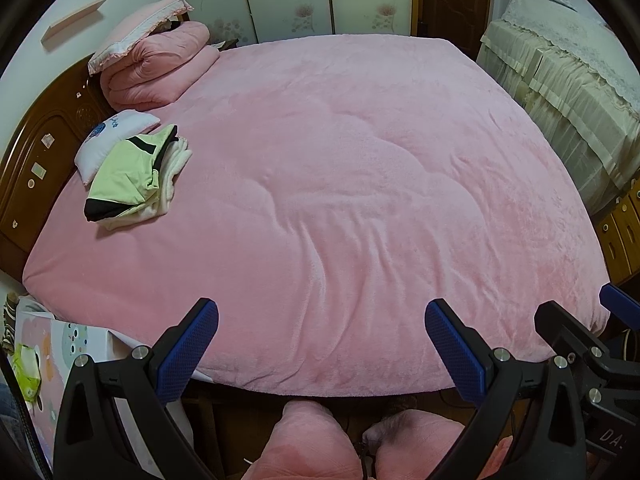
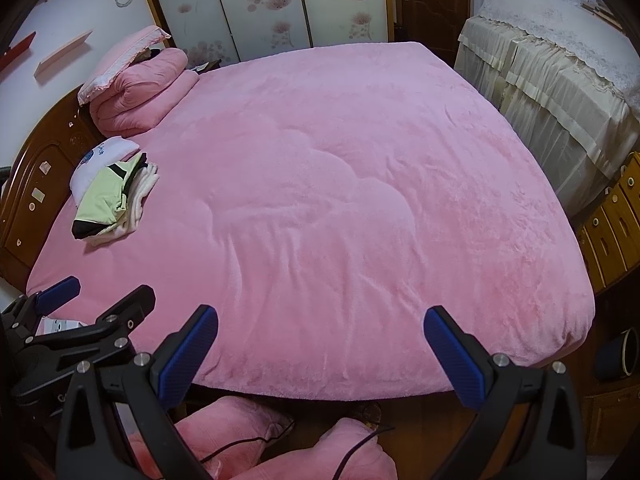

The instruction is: Fold large clothes

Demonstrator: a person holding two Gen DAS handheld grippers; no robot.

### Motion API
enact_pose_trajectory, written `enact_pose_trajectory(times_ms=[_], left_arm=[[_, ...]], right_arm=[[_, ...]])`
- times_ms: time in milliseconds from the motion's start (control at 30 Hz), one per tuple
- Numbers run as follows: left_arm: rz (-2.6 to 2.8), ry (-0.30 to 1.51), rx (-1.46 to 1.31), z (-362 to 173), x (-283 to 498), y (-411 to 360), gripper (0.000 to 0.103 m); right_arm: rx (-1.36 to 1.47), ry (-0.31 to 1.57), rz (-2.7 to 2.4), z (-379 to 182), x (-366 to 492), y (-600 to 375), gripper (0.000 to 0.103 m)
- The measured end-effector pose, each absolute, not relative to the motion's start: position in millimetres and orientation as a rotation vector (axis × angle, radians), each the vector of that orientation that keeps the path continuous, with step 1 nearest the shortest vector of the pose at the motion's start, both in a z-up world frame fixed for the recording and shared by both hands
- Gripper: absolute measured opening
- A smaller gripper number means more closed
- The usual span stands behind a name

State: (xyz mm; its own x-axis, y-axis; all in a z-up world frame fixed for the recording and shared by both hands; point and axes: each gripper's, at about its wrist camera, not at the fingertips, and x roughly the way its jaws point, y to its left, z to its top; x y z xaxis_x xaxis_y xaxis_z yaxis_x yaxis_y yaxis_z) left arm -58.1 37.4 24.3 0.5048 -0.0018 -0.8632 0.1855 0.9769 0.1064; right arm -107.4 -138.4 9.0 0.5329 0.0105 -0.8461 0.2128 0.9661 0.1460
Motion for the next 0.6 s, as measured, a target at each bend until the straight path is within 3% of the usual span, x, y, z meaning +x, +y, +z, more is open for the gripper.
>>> enact_pose_trajectory(times_ms=[600], left_arm=[[-0.078, 1.01, 0.282, 34, -44, 21, 0.102]], right_arm=[[0.365, 1.021, -0.121, 1, -94, -174, 0.103]])
